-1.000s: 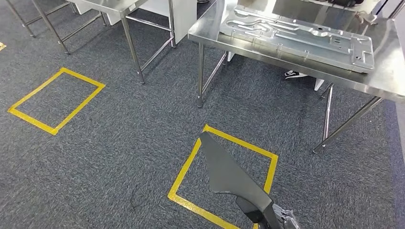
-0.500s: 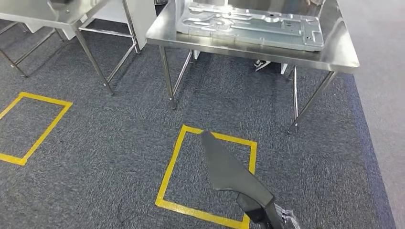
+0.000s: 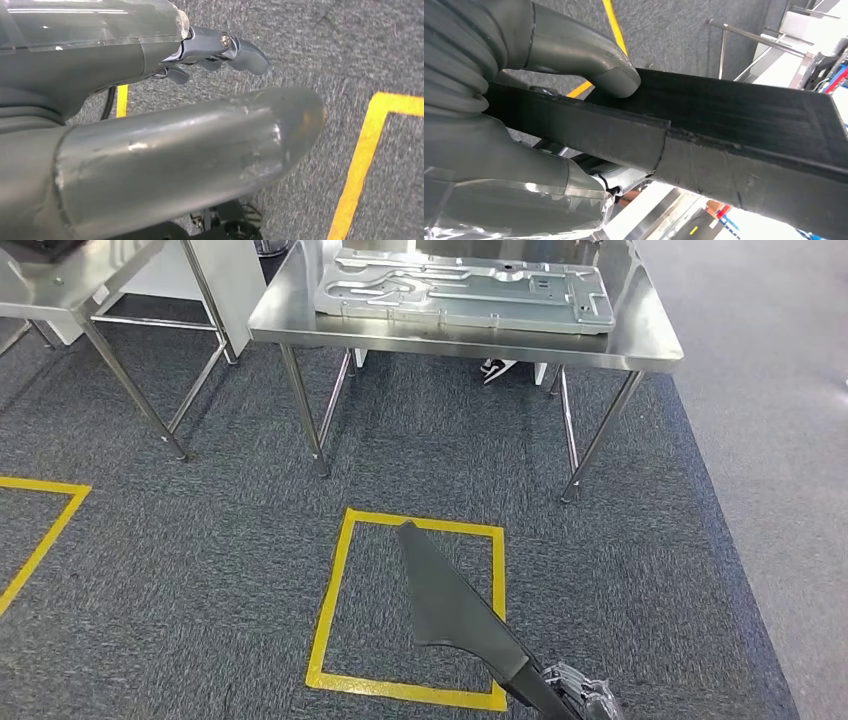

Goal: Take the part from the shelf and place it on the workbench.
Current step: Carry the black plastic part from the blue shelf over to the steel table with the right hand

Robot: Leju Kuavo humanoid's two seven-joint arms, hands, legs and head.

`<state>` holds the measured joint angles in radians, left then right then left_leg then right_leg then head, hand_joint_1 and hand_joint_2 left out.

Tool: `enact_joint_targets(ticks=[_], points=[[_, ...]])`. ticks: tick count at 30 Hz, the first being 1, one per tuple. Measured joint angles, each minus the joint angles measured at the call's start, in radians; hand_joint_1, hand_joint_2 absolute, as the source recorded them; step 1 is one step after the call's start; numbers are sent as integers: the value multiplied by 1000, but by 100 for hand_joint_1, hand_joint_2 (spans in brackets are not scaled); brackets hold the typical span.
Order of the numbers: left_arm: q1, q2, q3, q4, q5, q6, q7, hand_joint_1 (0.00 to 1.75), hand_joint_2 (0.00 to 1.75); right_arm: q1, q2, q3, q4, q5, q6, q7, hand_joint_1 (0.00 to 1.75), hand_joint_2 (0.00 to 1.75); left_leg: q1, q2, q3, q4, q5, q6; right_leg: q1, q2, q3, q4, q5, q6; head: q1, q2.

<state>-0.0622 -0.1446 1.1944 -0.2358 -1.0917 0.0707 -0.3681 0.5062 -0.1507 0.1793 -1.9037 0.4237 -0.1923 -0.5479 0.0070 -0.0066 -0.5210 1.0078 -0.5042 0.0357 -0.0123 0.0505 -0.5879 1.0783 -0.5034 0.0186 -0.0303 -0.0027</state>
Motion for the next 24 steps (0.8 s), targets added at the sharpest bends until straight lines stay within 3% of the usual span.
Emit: enact_joint_targets(ticks=[3, 4, 5, 6, 8, 10, 12, 14, 16, 19, 20, 21, 23, 24], points=[[5, 1, 1, 0, -2, 0, 1, 0, 0, -3, 1, 9, 6, 10, -24, 8, 175, 175, -1, 11, 3, 0, -2, 6, -5, -39, -90, 169, -86, 10, 0, 0], [6, 1, 1, 0, -3, 0, 2, 0, 0, -3, 1, 13, 9, 13, -33, 11, 175, 175, -1, 14, 5, 0, -4, 5, -7, -43, -112, 206, -96, 13, 0, 0], [7, 1, 1, 0, -4, 0, 2, 0, 0, -3, 1, 17, 11, 15, -40, 14, 175, 175, -1, 16, 9, 0, -7, 3, -9, -45, -119, 211, -87, 15, 0, 0], [7, 2, 1, 0, -5, 0, 3, 0, 0, -3, 1, 19, 13, 17, -44, 16, 175, 175, -1, 18, 14, 0, -11, 1, -11, -46, -107, 181, -61, 16, 0, 0], [7, 2, 1, 0, -8, -1, 3, 0, 0, -3, 1, 24, 15, 19, -48, 17, 175, 175, -1, 21, 30, 1, -22, -6, -11, -51, -49, 55, 8, 11, 0, 0], [6, 2, 1, 0, -9, -2, 4, 0, 0, -4, 1, 28, 17, 20, -50, 17, 175, 175, -2, 23, 39, 0, -32, -17, -5, -57, -12, -29, 20, -1, 0, 0], [5, 2, 2, 0, -10, -2, 4, 0, 0, -2, 1, 31, 18, 20, -52, 19, 175, 175, -3, 24, 46, 6, -36, -32, -1, -56, -6, -42, 9, -17, 0, 0], [6, 2, 2, 0, -10, -2, 5, 0, 0, 0, 1, 35, 19, 21, -56, 22, 175, 175, -2, 22, 52, 26, -43, -44, -4, -52, 11, -48, 16, -31, 0, 0], [4, 3, 2, 0, -11, -2, 7, 0, 0, -4, 0, 38, 19, 23, -62, 26, 175, 175, 1, 18, 12, 105, -72, -52, -6, -50, 28, -54, 10, -43, 0, 0], [6, 4, 3, 0, -11, -2, 11, 0, 0, -6, -1, 41, 21, 26, -69, 32, 175, 175, 2, 16, -101, 269, -135, -58, 1, -45, 43, -54, -6, -52, 0, 0], [8, 5, 3, 0, -11, -3, 13, 0, 0, -6, -1, 43, 23, 28, -72, 35, 175, 175, 1, 16, -122, 280, -134, -56, 3, -41, 51, -54, -13, -53, 0, 0], [10, 6, 4, 0, -11, -3, 14, 0, 0, -6, -1, 45, 25, 30, -76, 38, 175, 175, 0, 16, -127, 258, -111, -53, 5, -39, 61, -54, -20, -53, -1, 0], [12, 7, 6, 0, -12, -3, 15, 0, 0, -6, -1, 49, 28, 35, -84, 46, 175, 175, -6, 15, -104, 148, -23, -37, 9, -36, 84, -55, -37, -52, 0, 0], [12, 8, 6, 0, -13, -4, 15, 0, 0, -7, -1, 50, 30, 36, -87, 48, 175, 175, -11, 15, -92, 98, 2, -29, 11, -34, 94, -55, -44, -50, 0, 0]])
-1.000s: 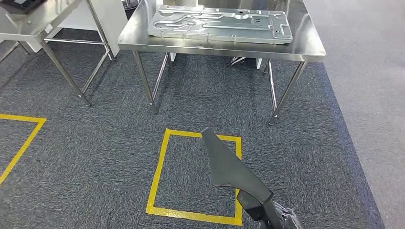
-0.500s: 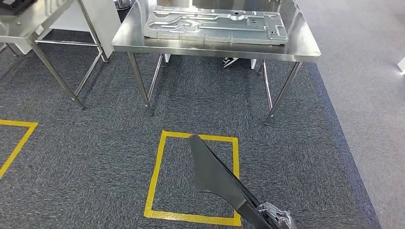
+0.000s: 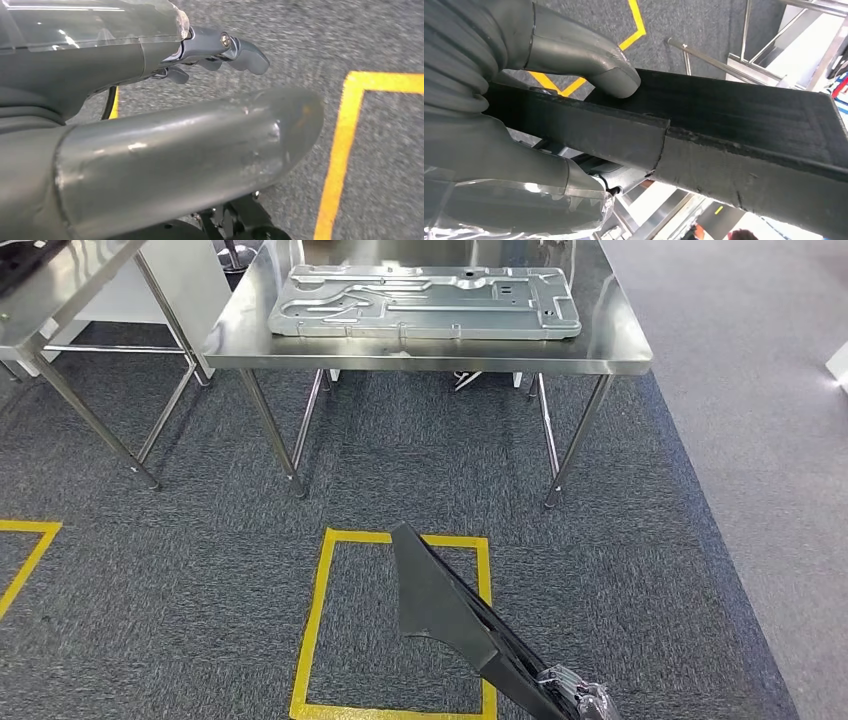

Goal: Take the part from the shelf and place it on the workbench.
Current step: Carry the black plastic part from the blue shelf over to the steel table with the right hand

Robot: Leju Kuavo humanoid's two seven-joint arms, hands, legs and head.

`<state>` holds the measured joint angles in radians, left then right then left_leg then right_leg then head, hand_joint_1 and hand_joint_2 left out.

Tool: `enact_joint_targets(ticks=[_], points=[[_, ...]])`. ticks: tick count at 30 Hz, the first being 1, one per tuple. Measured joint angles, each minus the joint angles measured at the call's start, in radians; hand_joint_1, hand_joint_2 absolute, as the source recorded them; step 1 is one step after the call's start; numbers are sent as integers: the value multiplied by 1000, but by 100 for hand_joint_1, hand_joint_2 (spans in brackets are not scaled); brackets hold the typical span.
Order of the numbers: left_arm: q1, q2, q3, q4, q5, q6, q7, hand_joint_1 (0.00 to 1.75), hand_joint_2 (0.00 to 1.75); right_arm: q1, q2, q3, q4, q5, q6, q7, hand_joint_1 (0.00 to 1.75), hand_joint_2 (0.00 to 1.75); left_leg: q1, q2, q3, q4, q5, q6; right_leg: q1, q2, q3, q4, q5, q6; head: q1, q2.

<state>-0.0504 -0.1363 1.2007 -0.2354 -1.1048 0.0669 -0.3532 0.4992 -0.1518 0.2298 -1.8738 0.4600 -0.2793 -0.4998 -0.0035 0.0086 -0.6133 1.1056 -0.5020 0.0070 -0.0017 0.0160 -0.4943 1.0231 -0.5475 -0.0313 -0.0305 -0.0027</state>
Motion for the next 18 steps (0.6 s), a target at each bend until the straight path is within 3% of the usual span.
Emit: enact_joint_targets(ticks=[1, 3, 6, 7, 10, 11, 12, 15, 17, 18], points=[[-1, 1, 0, 0, -1, 0, 0, 0, 0, -1, 0, 2, 1, 1, -2, 1, 175, 175, -4, -1, 10, -32, 13, 7, 0, 1, 6, -1, -7, 4, 0, 0], [0, 3, 1, 0, -1, -1, 0, 0, 0, -1, 0, 4, 4, 2, -5, 3, 175, 175, -9, -2, 17, -53, 8, 19, 1, 2, 15, 5, -10, 16, 0, 0], [0, 3, 2, 0, -1, -3, 1, 0, 0, -2, 0, 6, 7, 4, -7, 4, 175, 175, -1, -2, 56, -80, 21, 37, -1, -2, 10, 50, -14, 31, 0, 0], [-2, 3, 2, 0, -1, -3, 1, 0, 0, -4, 1, 6, 7, 4, -8, 4, 175, 175, 2, -2, 67, -86, 21, 40, -3, -4, -12, 91, -26, 35, 0, 0], [-4, 3, 2, 0, -1, -4, 1, 0, 0, -6, 2, 6, 10, 4, -9, 4, 175, 175, 5, -2, 82, -89, 6, 41, -15, -7, -128, 241, -94, 50, 0, 0], [-3, 3, 2, 0, -1, -4, 1, 0, 0, -5, 2, 6, 12, 4, -9, 4, 175, 175, 6, -2, 90, -89, -2, 39, -19, -8, -155, 258, -102, 54, 0, 0], [-1, 3, 2, 0, -1, -4, 1, 0, 0, -5, 2, 6, 14, 4, -9, 5, 175, 175, 8, -3, 101, -89, -12, 35, -22, -10, -166, 245, -90, 57, 0, 0], [1, 2, 2, 0, -1, -4, 2, 0, 0, -4, 2, 6, 16, 4, -10, 7, 175, 175, 14, -4, 142, -88, -43, 19, -29, -17, -138, 92, 37, 65, 0, 0], [-3, 2, 2, 0, -3, -5, 2, 0, 0, -3, 3, 7, 19, 5, -13, 12, 175, 175, 14, -3, 160, -90, -63, 4, -24, -23, -123, 39, 66, 57, 0, 0], [-4, 2, 3, 0, -3, -5, 3, 0, 0, -2, 3, 8, 21, 6, -16, 16, 175, 175, 13, -3, 168, -86, -66, -5, -22, -24, -120, 39, 58, 49, 0, 0]])
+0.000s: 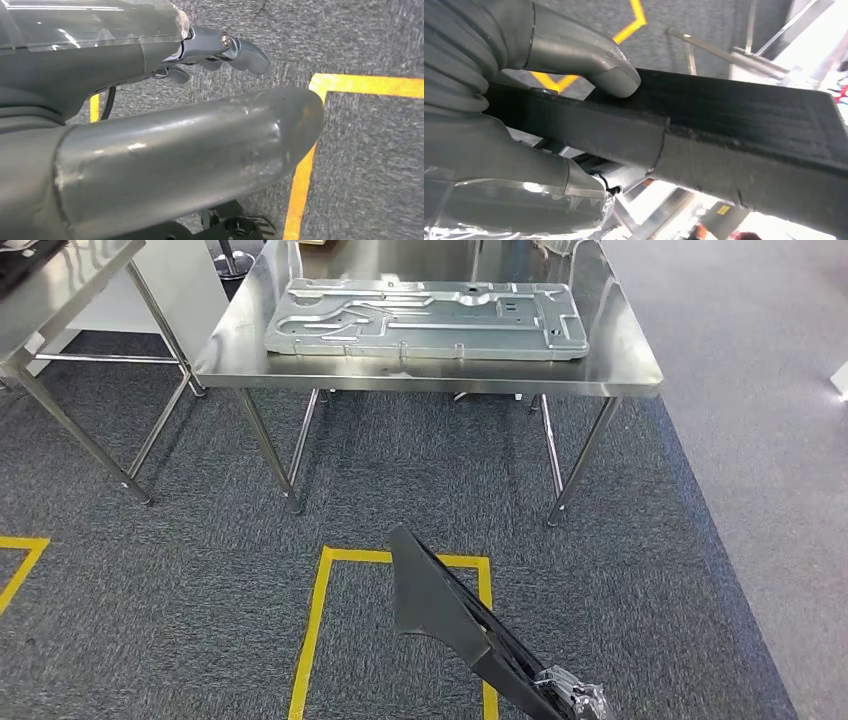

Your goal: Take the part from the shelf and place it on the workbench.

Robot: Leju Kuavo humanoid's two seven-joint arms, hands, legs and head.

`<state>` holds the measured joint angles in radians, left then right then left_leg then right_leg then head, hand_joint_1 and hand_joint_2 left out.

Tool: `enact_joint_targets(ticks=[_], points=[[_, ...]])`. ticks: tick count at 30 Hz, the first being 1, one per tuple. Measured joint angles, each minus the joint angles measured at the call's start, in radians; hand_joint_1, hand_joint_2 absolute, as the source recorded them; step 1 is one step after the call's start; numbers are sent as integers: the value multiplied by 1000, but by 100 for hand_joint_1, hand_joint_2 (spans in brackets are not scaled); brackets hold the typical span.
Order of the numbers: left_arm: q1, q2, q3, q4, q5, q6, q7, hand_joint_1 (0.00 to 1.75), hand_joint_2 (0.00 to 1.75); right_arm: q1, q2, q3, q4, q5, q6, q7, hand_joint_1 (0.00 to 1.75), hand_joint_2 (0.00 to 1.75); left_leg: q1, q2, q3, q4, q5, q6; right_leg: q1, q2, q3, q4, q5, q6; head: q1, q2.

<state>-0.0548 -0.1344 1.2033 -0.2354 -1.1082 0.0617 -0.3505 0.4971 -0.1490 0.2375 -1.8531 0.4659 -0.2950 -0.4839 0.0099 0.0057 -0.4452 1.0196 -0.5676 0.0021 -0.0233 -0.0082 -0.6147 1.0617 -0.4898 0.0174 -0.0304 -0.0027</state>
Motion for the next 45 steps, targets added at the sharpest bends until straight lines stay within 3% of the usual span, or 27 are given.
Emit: enact_joint_targets(ticks=[2, 4, 7, 9, 10, 12, 13, 14, 18, 20, 23, 24, 25, 27, 28, 30, 33, 34, 36, 37, 39, 40, 41, 43, 45], points=[[0, 0, 0, 0, -1, 0, 1, 0, 0, 3, 0, 3, 2, 3, -9, 7, 175, 175, 1, 1, 10, 15, -2, -13, -1, 5, 18, -6, 1, -18, 0, 0], [-2, 0, 0, 0, -2, -1, 1, 0, 0, 0, -1, 7, 2, 9, -19, 16, 175, 175, 3, 2, -12, 73, -12, -22, -2, 8, 41, -12, -8, -32, -1, 0], [-5, 1, 0, 0, -8, -4, 2, 0, 0, -7, -2, 8, 6, 41, -48, 53, 175, 175, 2, 1, -126, 228, -76, -25, 4, 9, 63, -16, -26, -42, -1, 0], [0, 3, 0, 0, -23, -10, 3, 0, 0, -23, -2, 7, 15, 106, -98, 116, 175, 175, 0, 1, -184, 257, -93, -20, 9, 13, 80, -16, -42, -45, -1, 0], [2, 4, -1, 0, -35, -15, 4, 0, 0, -43, -2, 4, 21, 152, -130, 159, 175, 175, -2, 1, -193, 228, -71, -14, 12, 15, 91, -16, -51, -45, -1, 0], [1, 8, -9, 0, -74, -29, 8, 0, 0, -108, -2, -26, 32, 248, -192, 258, 175, 175, -10, 1, -188, 131, 24, 5, 17, 19, 113, -17, -67, -44, -1, 0], [-2, 11, -16, 0, -94, -36, 13, 0, 0, -148, -1, -51, 36, 281, -210, 298, 175, 175, -16, 1, -186, 93, 53, 14, 18, 21, 121, -17, -74, -40, -1, 0], [-6, 14, -24, 1, -112, -42, 18, 0, 0, -190, 0, -84, 39, 302, -214, 330, 175, 175, -21, 0, -182, 73, 71, 21, 19, 23, 128, -20, -81, -34, -2, 0], [-14, 22, -56, 2, -152, -47, 37, 0, 0, -355, 2, -176, 62, 375, -184, 391, 175, 175, -19, -5, -140, 33, 86, 47, 18, 21, 146, 15, -77, -11, -2, 0], [-21, 24, -68, 2, -163, -49, 40, 0, 0, -432, 10, -193, 83, 435, -183, 415, 175, 175, -16, -5, -116, 20, 88, 55, 16, 16, 106, 85, -99, -6, -2, 0], [-28, 27, -86, 2, -179, -55, 49, 0, 0, -526, 29, -205, 132, 532, -180, 459, 175, 175, -15, -10, -104, 17, 75, 58, 11, 14, -16, 221, -157, 5, -2, 0], [-28, 28, -91, 2, -185, -57, 53, 0, 0, -552, 37, -206, 152, 566, -177, 475, 175, 175, -15, -13, -97, 17, 68, 57, 9, 13, -43, 228, -156, 8, -2, 0], [-27, 28, -96, 2, -190, -58, 57, 0, 0, -576, 45, -206, 171, 600, -173, 488, 175, 175, -15, -15, -89, 17, 60, 54, 7, 13, -56, 205, -133, 9, -2, 0], [-29, 28, -108, 2, -200, -61, 61, 0, 0, -628, 63, -203, 209, 661, -160, 507, 175, 175, -14, -17, -69, 17, 43, 47, 7, 13, -54, 98, -29, 5, -2, 0], [-33, 28, -114, 2, -205, -62, 63, 0, 0, -658, 73, -198, 232, 688, -150, 516, 175, 175, -15, -19, -61, 18, 34, 42, 9, 13, -50, 49, 9, 1, -2, 0], [-44, 28, -126, 4, -215, -65, 68, 0, 0, -717, 91, -180, 279, 740, -121, 537, 175, 175, -16, -19, -54, 19, 22, 29, 15, 13, -44, 0, 47, -10, -2, 0], [-60, 29, -141, 4, -227, -73, 75, 0, 0, -790, 100, -129, 349, 811, -81, 562, 175, 175, -15, -17, -44, 42, 26, 12, 13, 13, -14, -16, 40, -31, -2, 0], [-64, 29, -143, 5, -229, -75, 77, 0, 0, -811, 99, -110, 368, 823, -75, 565, 175, 175, -14, -16, -58, 72, 28, 8, 12, 12, -1, -21, 35, -38, -2, 0], [-70, 30, -148, 5, -231, -76, 78, 0, 0, -840, 95, -80, 392, 834, -71, 567, 175, 175, -10, -14, -123, 178, 11, -1, 12, 10, 22, -29, 23, -47, -2, 0], [-70, 30, -151, 5, -231, -76, 78, 0, 0, -848, 94, -70, 401, 836, -69, 567, 175, 175, -8, -14, -168, 232, -11, -5, 12, 8, 32, -30, 14, -49, -2, 0], [-66, 31, -156, 5, -232, -76, 80, 0, 0, -858, 93, -51, 420, 848, -63, 570, 175, 175, -5, -14, -235, 279, -47, -9, 11, 7, 57, -31, -8, -48, -2, 0], [-64, 31, -158, 6, -232, -77, 81, 0, 0, -863, 92, -39, 430, 857, -55, 572, 175, 175, -4, -13, -249, 259, -40, -10, 11, 7, 72, -31, -20, -47, -2, 0], [-62, 31, -160, 6, -233, -77, 83, 0, 0, -870, 90, -25, 441, 868, -46, 574, 175, 175, -3, -13, -250, 211, -6, -10, 11, 7, 88, -31, -33, -46, -2, 0], [-61, 31, -161, 6, -233, -77, 87, 0, 0, -887, 81, 12, 465, 886, -26, 577, 175, 175, -4, -10, -243, 98, 106, -4, 12, 8, 114, -31, -57, -39, -2, 0], [-63, 32, -161, 7, -233, -78, 91, 0, 0, -902, 71, 56, 486, 905, -10, 579, 175, 175, -11, -8, -236, 48, 165, 7, 13, 9, 129, -33, -75, -27, -2, 0]])
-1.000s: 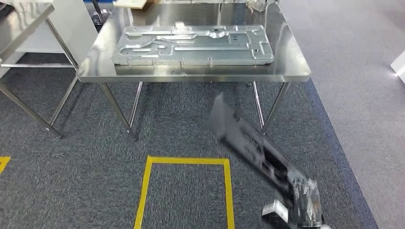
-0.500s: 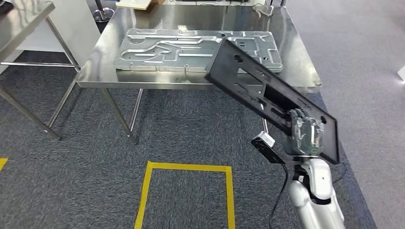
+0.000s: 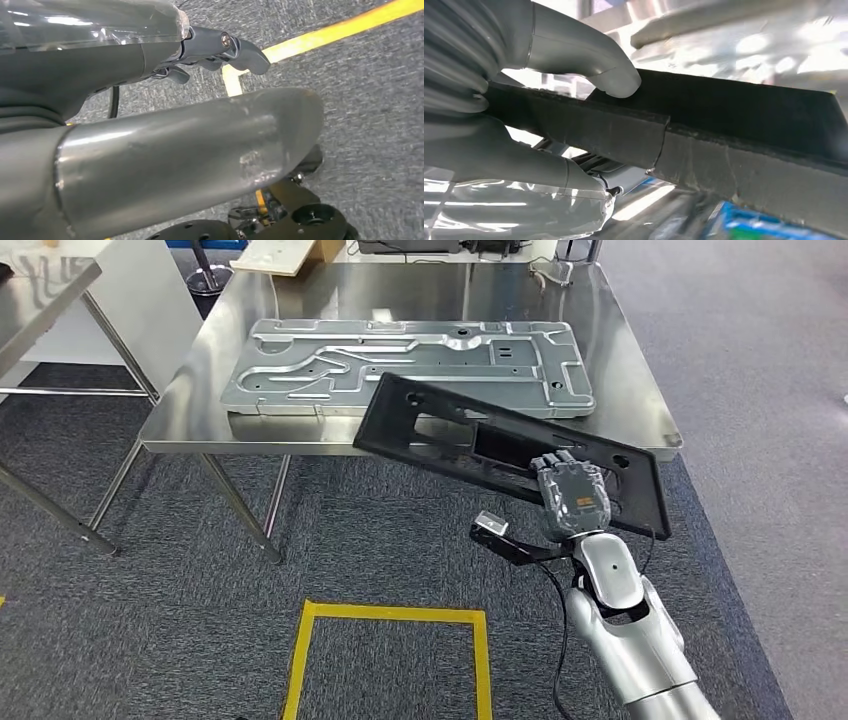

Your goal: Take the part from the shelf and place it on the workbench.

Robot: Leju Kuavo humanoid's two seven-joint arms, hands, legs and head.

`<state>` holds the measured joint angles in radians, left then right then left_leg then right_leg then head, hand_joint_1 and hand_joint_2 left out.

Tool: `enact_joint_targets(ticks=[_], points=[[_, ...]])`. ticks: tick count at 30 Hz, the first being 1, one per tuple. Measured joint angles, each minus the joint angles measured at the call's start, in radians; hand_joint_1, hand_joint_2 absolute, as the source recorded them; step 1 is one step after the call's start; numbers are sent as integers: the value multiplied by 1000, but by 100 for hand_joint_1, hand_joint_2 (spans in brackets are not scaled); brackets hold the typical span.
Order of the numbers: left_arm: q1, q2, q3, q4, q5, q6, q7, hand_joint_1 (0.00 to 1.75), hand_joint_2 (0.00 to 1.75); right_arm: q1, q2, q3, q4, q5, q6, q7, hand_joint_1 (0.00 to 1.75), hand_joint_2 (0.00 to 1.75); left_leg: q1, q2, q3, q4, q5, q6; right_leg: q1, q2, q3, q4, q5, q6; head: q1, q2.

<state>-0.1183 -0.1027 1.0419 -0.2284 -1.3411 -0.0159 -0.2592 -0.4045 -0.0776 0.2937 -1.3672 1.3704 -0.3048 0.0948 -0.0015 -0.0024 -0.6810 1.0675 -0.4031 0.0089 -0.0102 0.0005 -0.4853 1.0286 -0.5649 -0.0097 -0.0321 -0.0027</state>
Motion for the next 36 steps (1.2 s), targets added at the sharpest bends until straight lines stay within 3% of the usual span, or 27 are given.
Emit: enact_joint_targets(ticks=[3, 5, 7, 9, 11, 12, 15, 16, 17, 18, 20, 22, 24, 26, 27, 28, 30, 31, 32, 34, 36], points=[[-5, 0, -3, 1, -2, 0, 5, 0, 0, -14, -9, 61, 16, 29, 13, 5, 175, 175, -3, -5, 17, -8, -8, 16, 0, -1, 16, 3, -5, 14, 0, 0], [-12, 0, -7, 1, -3, 0, 7, 0, 0, -33, -11, 109, 25, 48, 21, 8, 175, 175, 2, -10, 41, -21, -16, 27, -3, -2, -2, 50, 3, 19, 0, 0], [-18, -1, -12, 1, -3, 0, 8, 0, 0, -55, -10, 159, 35, 61, 34, 10, 175, 175, 4, -14, 65, -30, -28, 36, -5, -2, -70, 152, -6, 26, 0, 0], [-21, -1, -17, 1, -2, -2, 9, 0, 0, -66, -7, 206, 43, 67, 53, 12, 175, 175, 5, -19, 88, -33, -48, 39, -7, -2, -158, 246, -50, 33, 0, 0], [-20, -1, -20, 1, -2, -3, 10, 0, 0, -73, -6, 247, 51, 69, 69, 13, 175, 175, 6, -27, 119, -33, -72, 37, -10, -2, -213, 254, -78, 35, 0, 0], [-19, -2, -21, 1, -2, -4, 11, 0, 0, -78, -6, 264, 54, 70, 74, 13, 175, 175, 7, -31, 136, -33, -85, 35, -11, -2, -221, 220, -59, 35, 0, 0], [-17, -5, -24, 2, -3, -8, 12, 0, 0, -104, -6, 298, 63, 72, 86, 12, 175, 175, 6, -38, 177, -32, -127, 20, -7, -4, -217, 66, 117, 25, 0, 0], [-17, -5, -24, 2, -3, -11, 13, 0, 0, -112, -6, 309, 66, 74, 90, 11, 175, 175, 6, -39, 186, -35, -139, 13, -4, -4, -213, 39, 157, 18, 0, 0], [-17, -6, -24, 3, -3, -13, 13, 0, 0, -119, -7, 320, 67, 74, 93, 11, 175, 175, 5, -40, 194, -32, -143, 5, -2, -3, -209, 28, 167, 12, 0, 0], [-18, -6, -25, 3, -2, -15, 14, 0, 0, -126, -9, 330, 67, 75, 96, 10, 175, 175, 5, -40, 197, -30, -141, -3, -1, -4, -201, 25, 159, 5, 0, 0], [-22, -7, -25, 3, -2, -17, 13, 0, 0, -144, -23, 351, 64, 76, 100, 10, 175, 175, 6, -33, 187, 9, -124, -14, -3, -6, -177, 10, 152, -8, 0, 0], [-27, -8, -25, 3, 0, -18, 13, 0, 0, -165, -51, 370, 60, 76, 103, 11, 175, 175, 9, -23, 137, 89, -129, -22, -4, -13, -147, -4, 138, -18, 0, 0], [-27, -8, -25, 3, 1, -17, 13, 0, 0, -177, -84, 388, 56, 74, 104, 13, 175, 175, 10, -18, 67, 173, -176, -28, -2, -20, -114, -13, 117, -22, 0, 0], [-22, -8, -25, 3, 3, -17, 13, 0, 0, -180, -118, 400, 45, 71, 103, 18, 175, 175, 10, -17, 12, 191, -225, -27, -2, -25, -78, -15, 91, -20, 0, 0], [-19, -8, -25, 3, 4, -16, 14, 0, 0, -180, -134, 403, 37, 68, 102, 21, 175, 175, 10, -17, -2, 168, -224, -24, -1, -27, -58, -15, 76, -19, 0, 0], [-16, -8, -25, 3, 5, -16, 14, 0, 0, -181, -149, 405, 27, 65, 101, 25, 175, 175, 9, -16, -8, 127, -194, -19, -1, -28, -38, -15, 61, -16, 0, 0], [-9, -8, -25, 4, 8, -15, 13, 0, 0, -186, -177, 406, 9, 60, 95, 32, 175, 175, 6, -17, -13, 29, -65, -10, 2, -28, -6, -14, 31, -9, 0, 0], [-6, -7, -25, 4, 9, -14, 13, 0, 0, -189, -188, 405, 1, 58, 92, 34, 175, 175, 3, -19, -13, -2, -11, -5, 4, -26, 6, -14, 17, -3, 0, 0], [-2, -7, -25, 4, 10, -14, 13, 0, 0, -190, -197, 405, -7, 57, 89, 35, 175, 175, 1, -20, -12, -20, 22, 1, 5, -23, 16, -11, 8, 3, 0, 0], [-2, -7, -25, 4, 12, -12, 14, 0, 0, -192, -207, 401, -24, 53, 87, 38, 175, 175, 1, -22, 7, -26, 24, 13, 4, -17, 22, 8, 7, 17, 0, 0], [-9, -7, -25, 4, 16, -11, 12, 0, 0, -194, -209, 387, -38, 46, 86, 41, 175, 175, 4, -23, 31, -36, 16, 26, 0, -13, -13, 76, 23, 25, 0, 0]])
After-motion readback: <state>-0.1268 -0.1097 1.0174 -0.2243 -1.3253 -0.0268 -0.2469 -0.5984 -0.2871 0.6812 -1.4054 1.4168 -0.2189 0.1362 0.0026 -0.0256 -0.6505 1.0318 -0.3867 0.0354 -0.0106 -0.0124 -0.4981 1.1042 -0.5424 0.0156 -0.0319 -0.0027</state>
